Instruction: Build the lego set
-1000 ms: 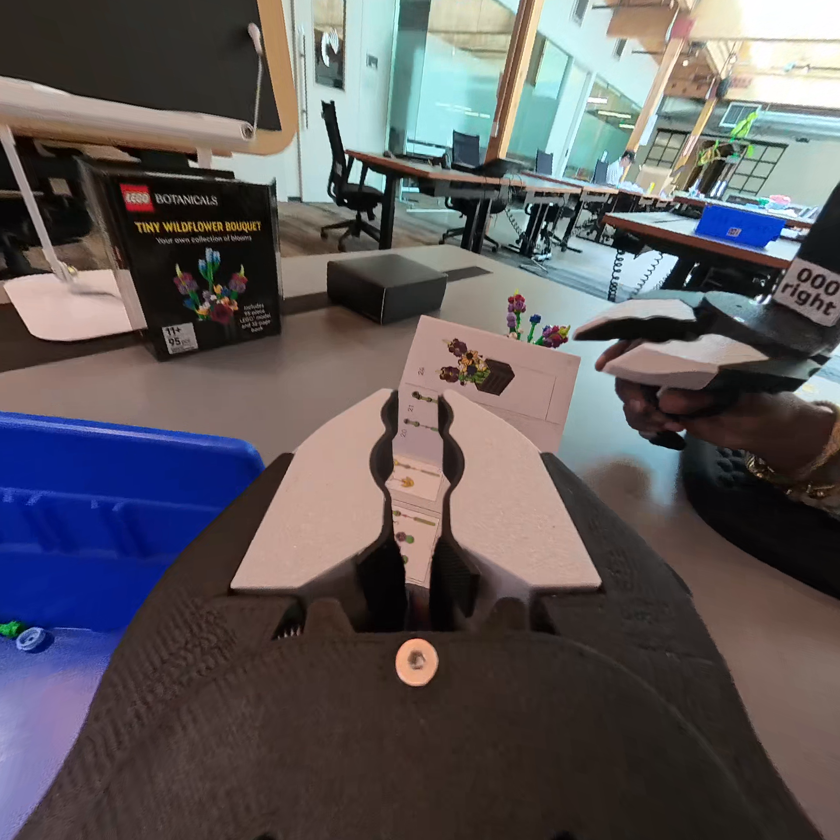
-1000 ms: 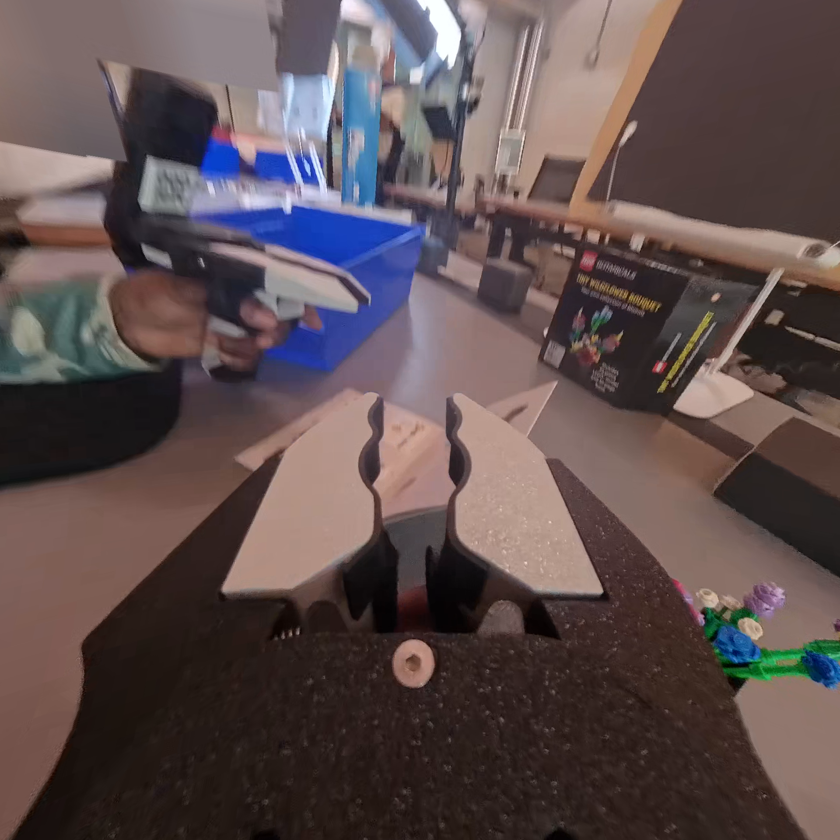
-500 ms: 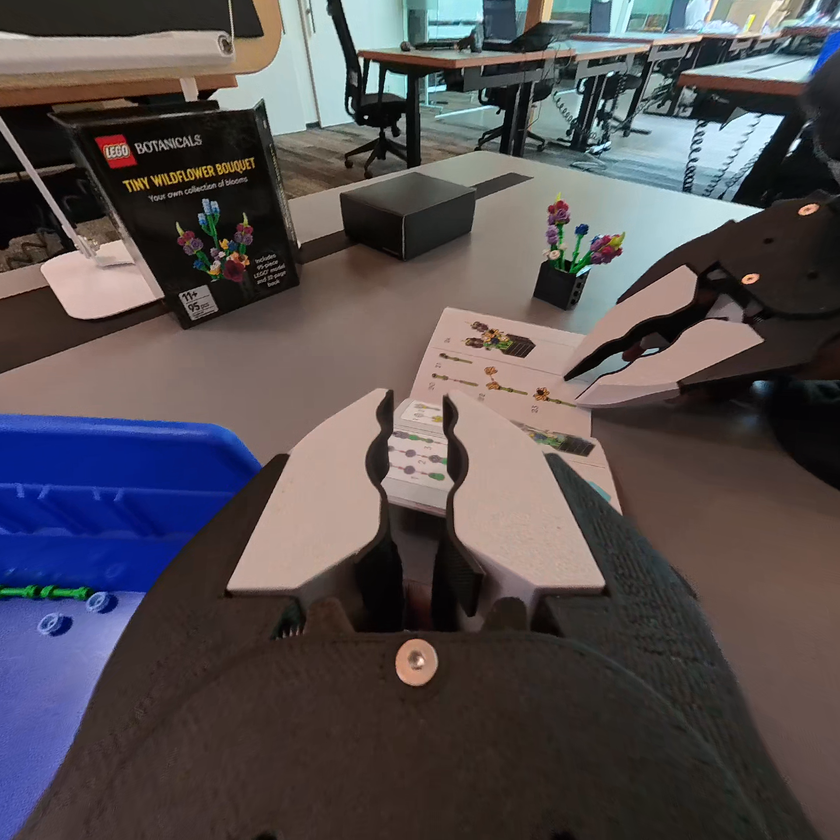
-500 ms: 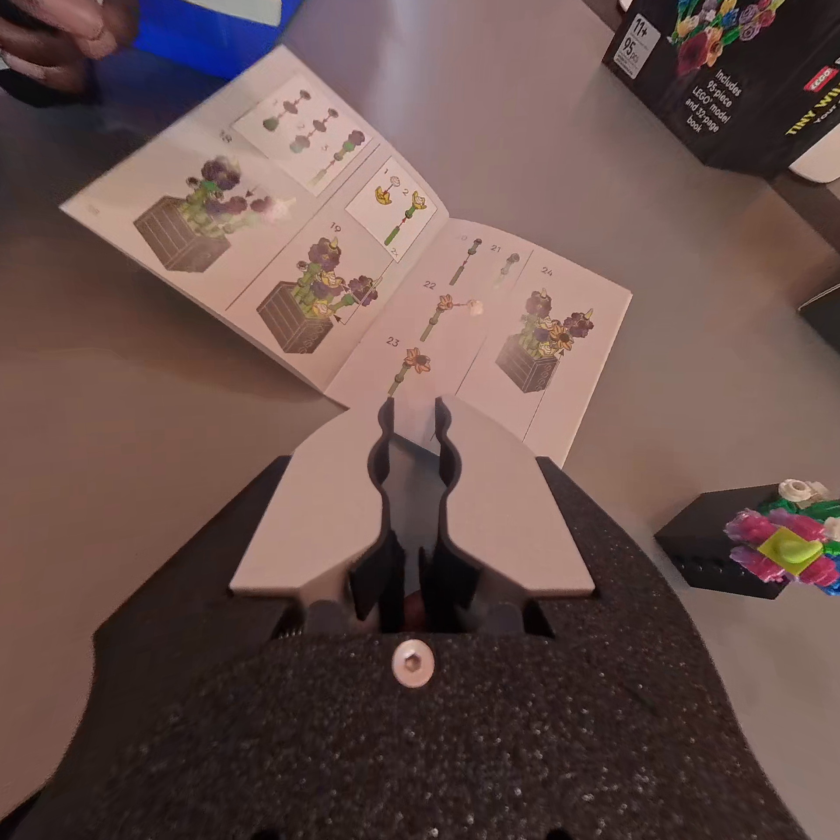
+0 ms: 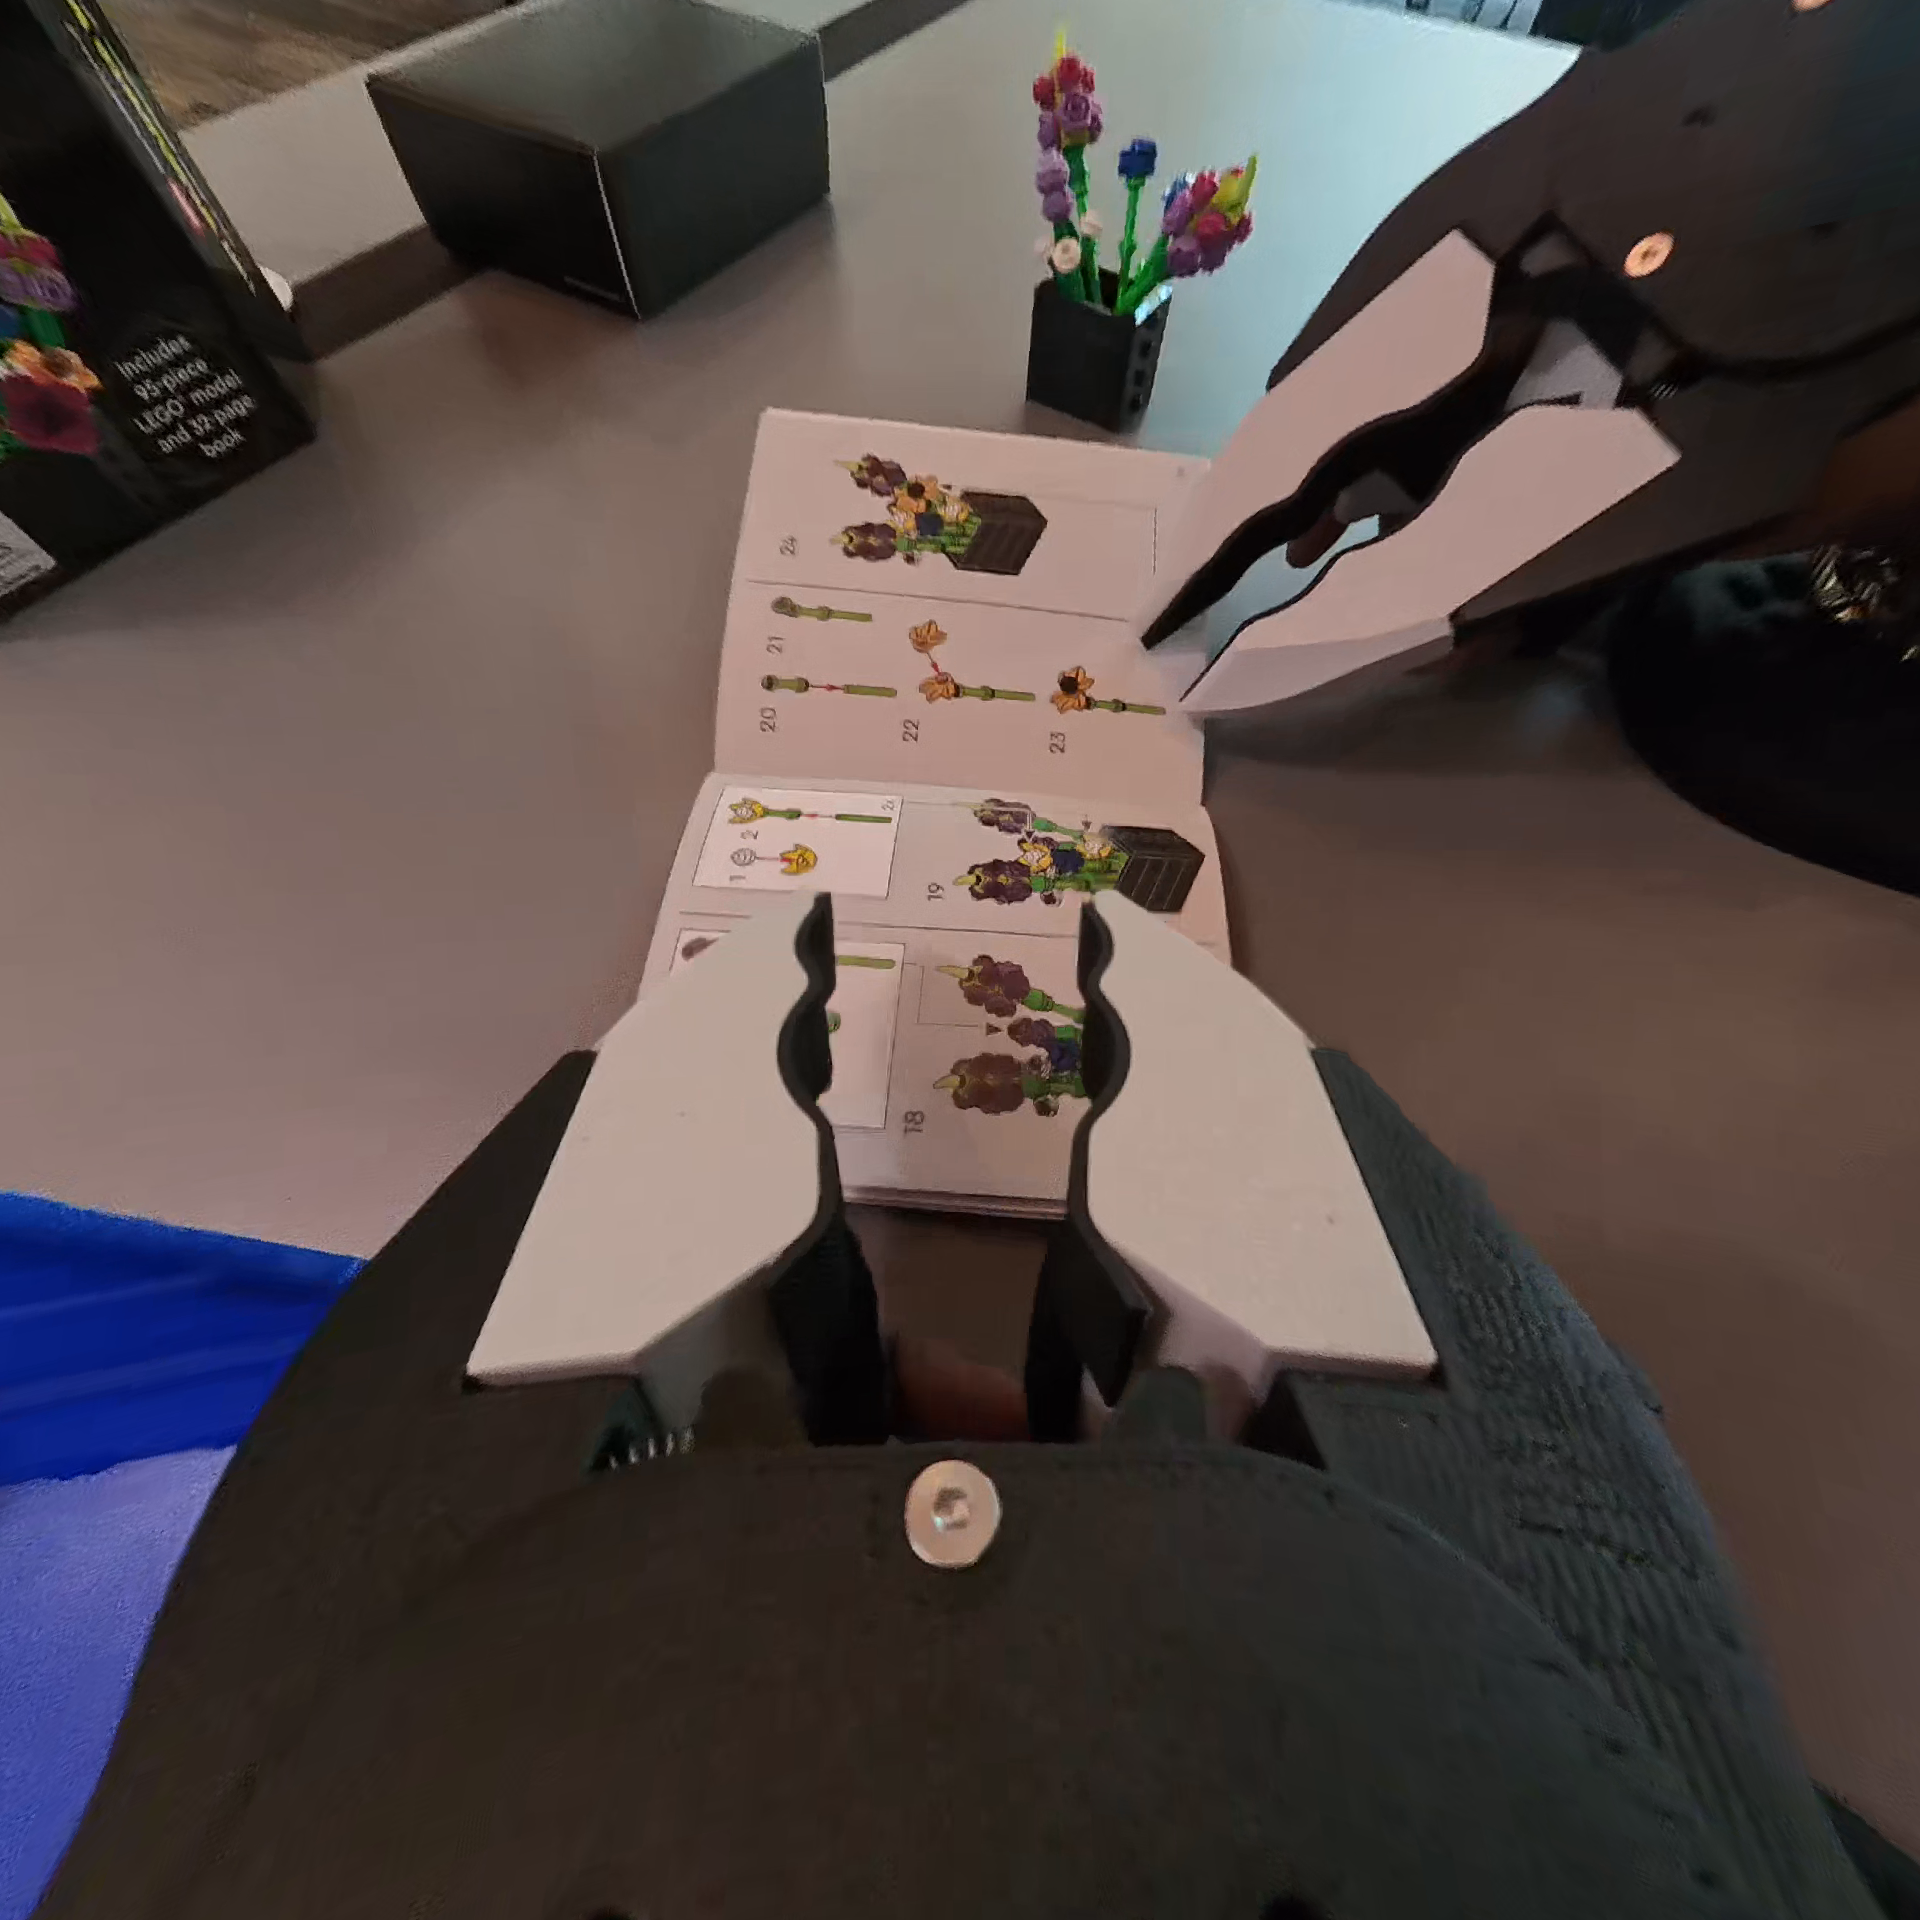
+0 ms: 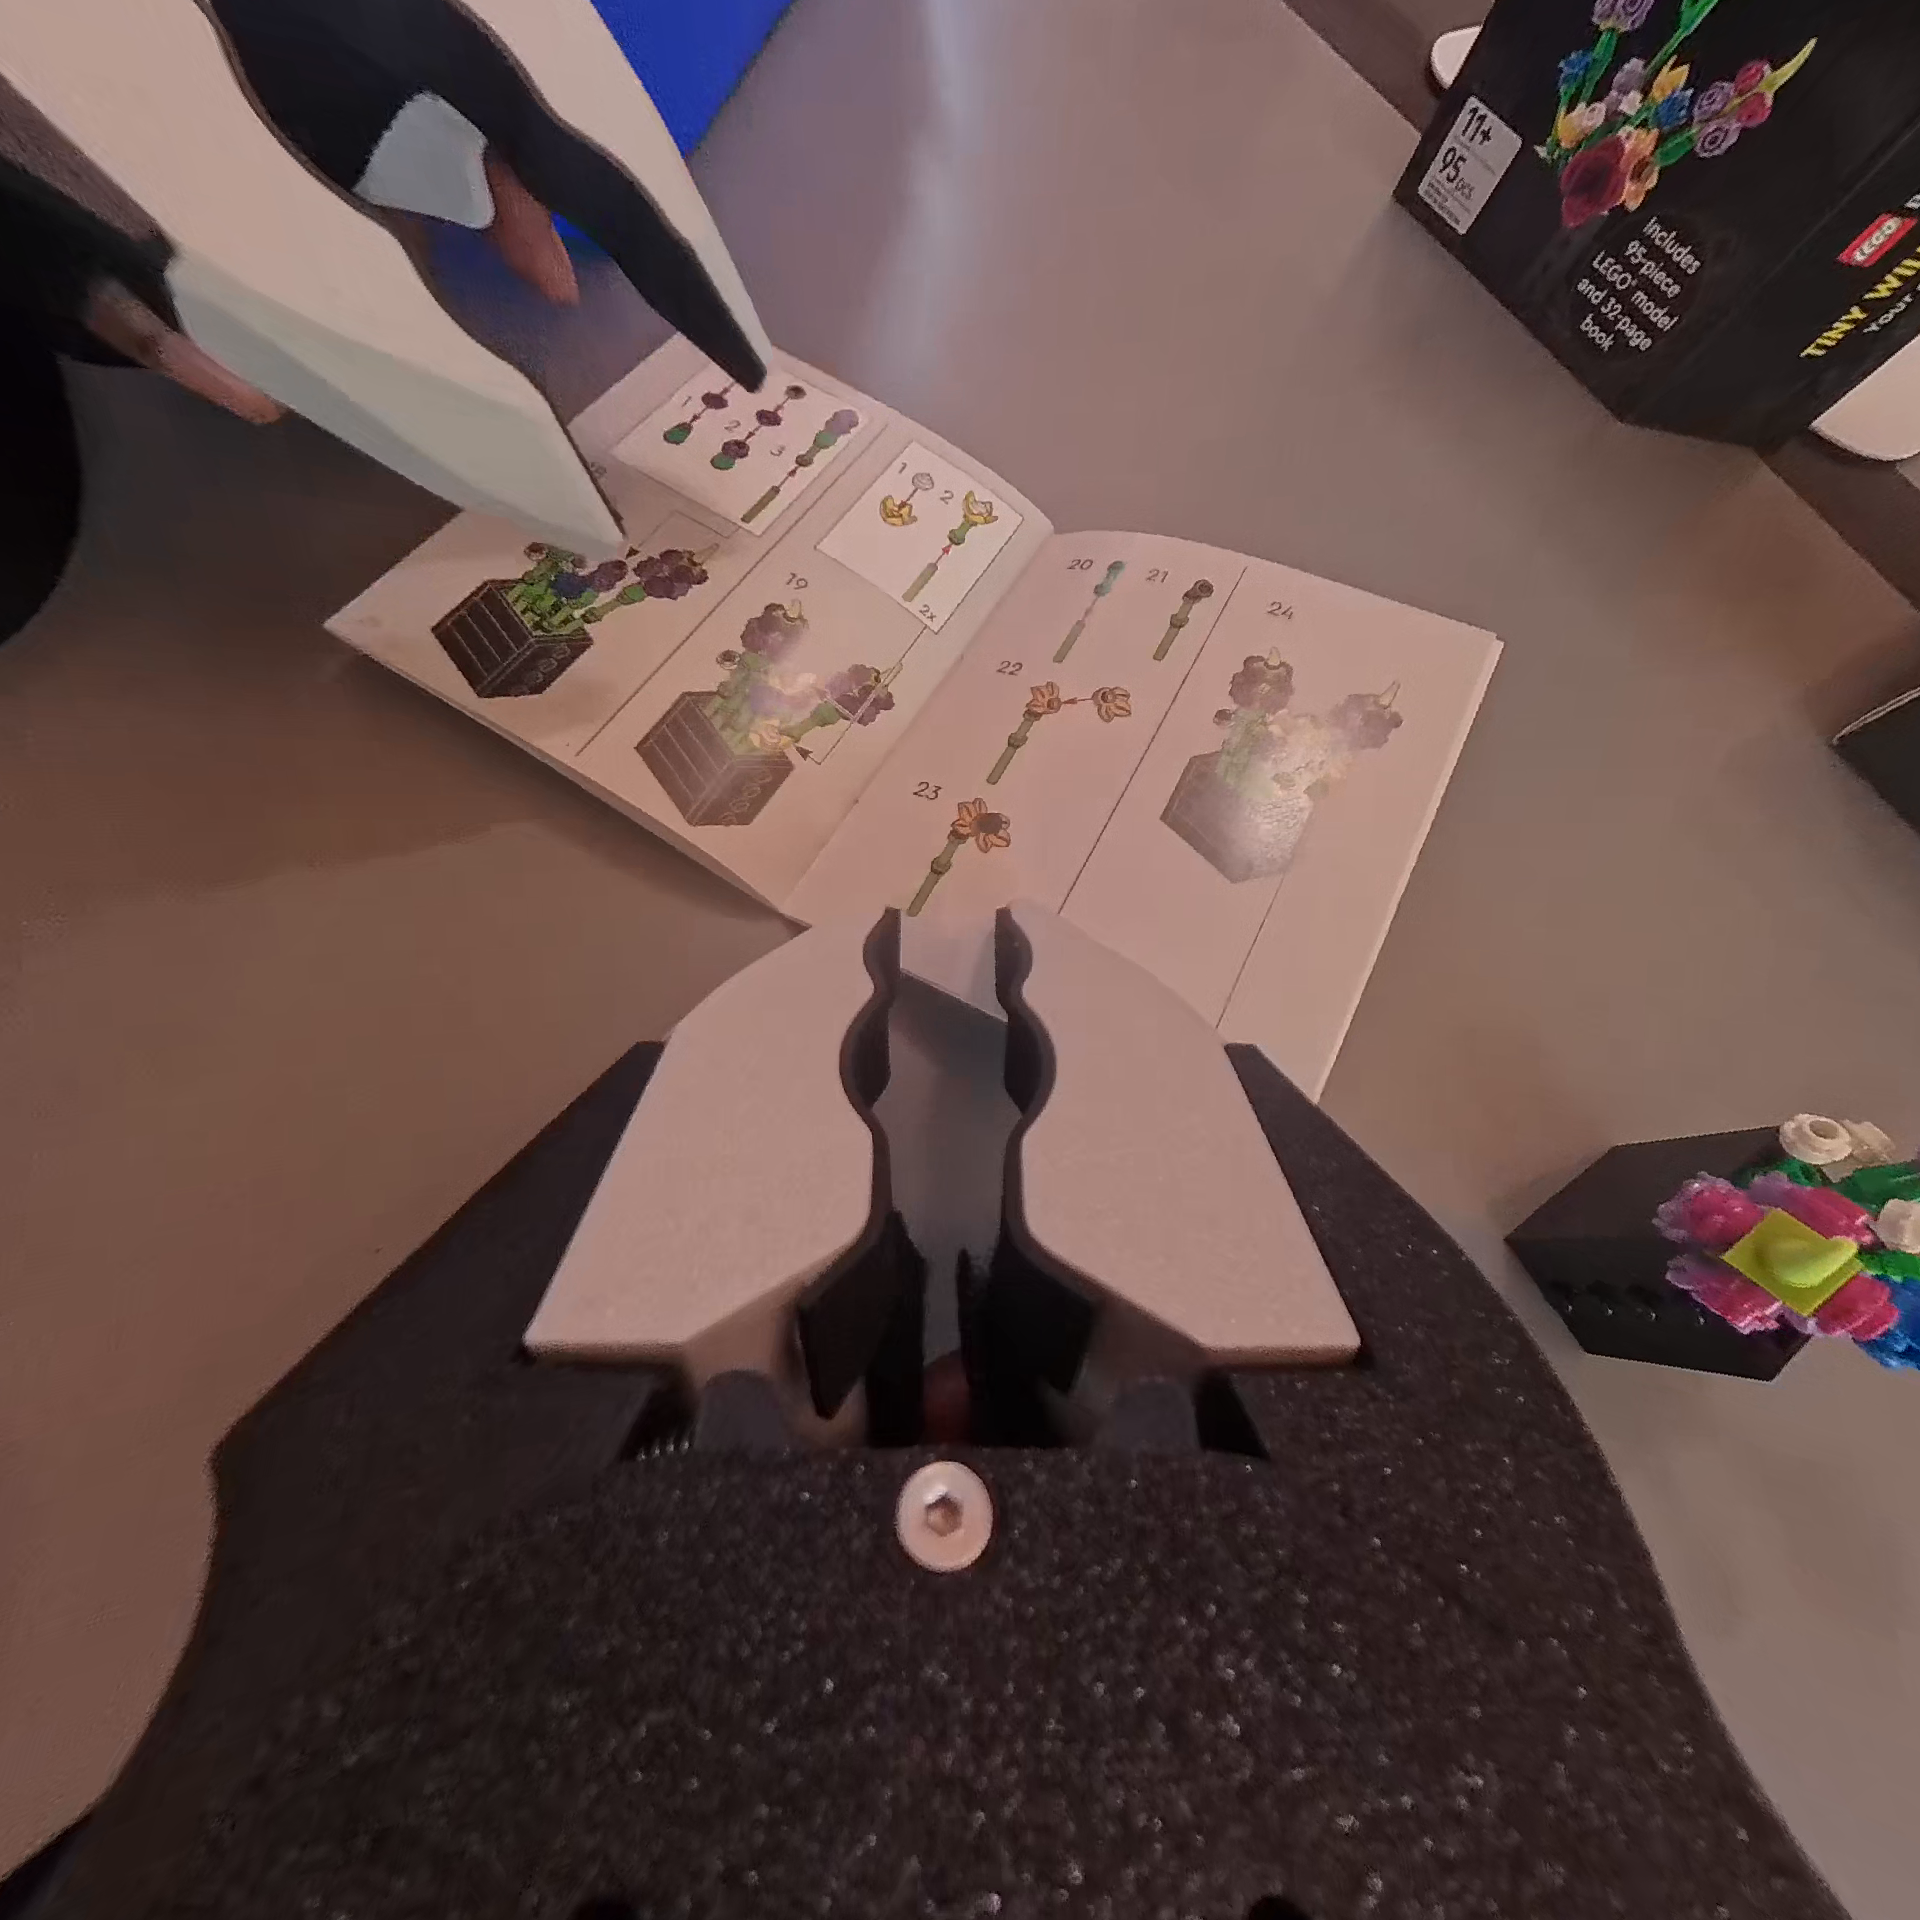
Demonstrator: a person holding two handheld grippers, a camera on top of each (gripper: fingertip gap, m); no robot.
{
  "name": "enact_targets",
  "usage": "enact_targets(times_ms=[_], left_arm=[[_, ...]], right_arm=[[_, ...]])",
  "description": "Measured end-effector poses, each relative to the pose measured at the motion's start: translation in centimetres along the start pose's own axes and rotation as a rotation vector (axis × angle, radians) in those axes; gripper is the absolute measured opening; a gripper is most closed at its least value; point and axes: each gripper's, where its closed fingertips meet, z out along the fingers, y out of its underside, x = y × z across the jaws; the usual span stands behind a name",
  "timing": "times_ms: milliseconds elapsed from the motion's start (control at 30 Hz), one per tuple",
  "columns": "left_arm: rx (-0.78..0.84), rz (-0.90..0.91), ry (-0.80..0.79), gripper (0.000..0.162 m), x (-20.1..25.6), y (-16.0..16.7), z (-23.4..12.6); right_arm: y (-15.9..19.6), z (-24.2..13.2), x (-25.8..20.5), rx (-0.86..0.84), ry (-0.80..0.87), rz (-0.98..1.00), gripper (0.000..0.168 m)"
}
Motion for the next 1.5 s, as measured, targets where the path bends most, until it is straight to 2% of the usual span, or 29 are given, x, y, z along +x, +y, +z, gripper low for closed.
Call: enact_targets(times_ms=[200, 300, 367, 533, 633, 800, 933, 1000, 1100, 1267, 1433, 1500], left_arm=[[-0.083, 0.115, -0.055, 0.044, 0.0, 1.1, 0.5], [-0.073, 0.143, -0.074, 0.035, 0.0, 0.8, 0.4], [0.011, 0.154, -0.165, 0.031, -1.3, -0.7, -0.5], [0.4, 0.123, -0.34, 0.031, -3.7, -6.0, -5.0], [0.588, 0.134, -0.347, 0.048, -3.6, -7.9, -6.8], [0.795, 0.285, -0.279, 0.09, -0.4, -10.4, -8.0], [0.87, 0.229, -0.044, 0.122, 2.7, -11.2, -7.8], [0.889, 0.182, 0.033, 0.126, 3.3, -11.3, -7.9], [0.89, 0.183, 0.059, 0.127, 3.6, -11.3, -8.0], [0.851, 0.231, 0.095, 0.124, 4.4, -11.0, -7.4], [0.729, 0.24, 0.203, 0.123, 5.9, -9.6, -5.6], [0.694, 0.268, 0.208, 0.122, 6.3, -9.1, -5.1]], right_arm=[[-0.6, -0.1, -1.0, 0.041, -0.068, 0.003, 0.017], [-1.7, -0.6, -1.5, 0.117, -0.108, 0.024, 0.02], [-2.7, -1.1, -1.6, 0.193, -0.133, 0.04, 0.027], [-7.3, -4.1, -2.0, 0.545, -0.182, 0.053, 0.07], [-9.1, -6.3, -1.1, 0.745, -0.097, 0.002, 0.083], [-10.2, -8.4, 0.3, 0.888, 0.039, -0.042, 0.099], [-10.5, -9.0, 0.9, 0.942, 0.066, -0.015, 0.114], [-10.7, -9.4, 0.9, 0.964, 0.071, -0.007, 0.12], [-11.0, -9.8, 0.7, 0.99, 0.062, -0.007, 0.12], [-11.1, -10.6, 0.9, 1.025, 0.077, -0.006, 0.112], [-10.9, -10.6, 1.3, 1.018, 0.076, 0.025, 0.105], [-10.7, -10.0, 1.2, 0.982, 0.067, 0.017, 0.096]])
